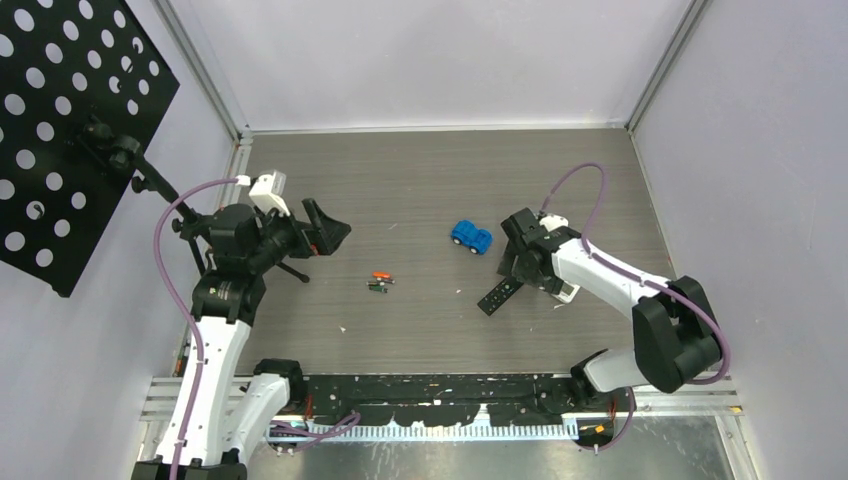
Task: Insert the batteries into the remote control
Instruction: Pick up the remote control from the center of the board.
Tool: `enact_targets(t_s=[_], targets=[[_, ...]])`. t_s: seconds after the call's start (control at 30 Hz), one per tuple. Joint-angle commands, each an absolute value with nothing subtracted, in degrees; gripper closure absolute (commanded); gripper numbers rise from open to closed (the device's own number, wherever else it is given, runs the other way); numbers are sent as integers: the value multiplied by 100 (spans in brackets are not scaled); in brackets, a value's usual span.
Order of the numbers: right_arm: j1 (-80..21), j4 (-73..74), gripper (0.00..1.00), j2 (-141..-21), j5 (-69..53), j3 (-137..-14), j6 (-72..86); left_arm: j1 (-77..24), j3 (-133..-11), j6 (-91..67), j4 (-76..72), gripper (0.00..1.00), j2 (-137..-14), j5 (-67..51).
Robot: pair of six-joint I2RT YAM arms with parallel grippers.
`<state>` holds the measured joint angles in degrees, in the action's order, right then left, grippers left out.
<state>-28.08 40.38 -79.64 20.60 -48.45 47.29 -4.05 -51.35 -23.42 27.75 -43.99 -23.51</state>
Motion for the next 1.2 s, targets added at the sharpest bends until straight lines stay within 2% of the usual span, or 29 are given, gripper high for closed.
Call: enact_targets(t_s=[0.0,0.13,0.53,0.67,0.77,0.87,0.97,1.17], targets=[[-2830,4008,12,-8167,2413,-5076,5135,-392,-5041,-2332,2067,0,-4360,-3047],[-2830,3940,19,-8515,2221,-5121,5197,-392,-4963,-2437,1882,0,-4402,-3326],[-2828,3528,18,-8927,1937,-5104,5422,-390,-4879,-2496,1896,0,-4504,-3287],[-2830,3488,21,-9079,1894,-5111,5527,-391,-4854,-2547,1903,0,-4516,-3308],[-2830,3337,30,-9114,1789,-5056,5648,-394,-4816,-2702,1825,0,-4547,-3349],[-2826,3116,50,-9112,1659,-4993,5768,-392,-4580,-3335,1443,0,-4617,-3206],[-2829,3055,65,-9165,1574,-5062,5838,-428,-4117,-4188,591,0,-4805,-3340],[-2829,2638,71,-8956,1118,-5105,5648,-1220,-3521,-5243,-699,1,-5430,-3201]])
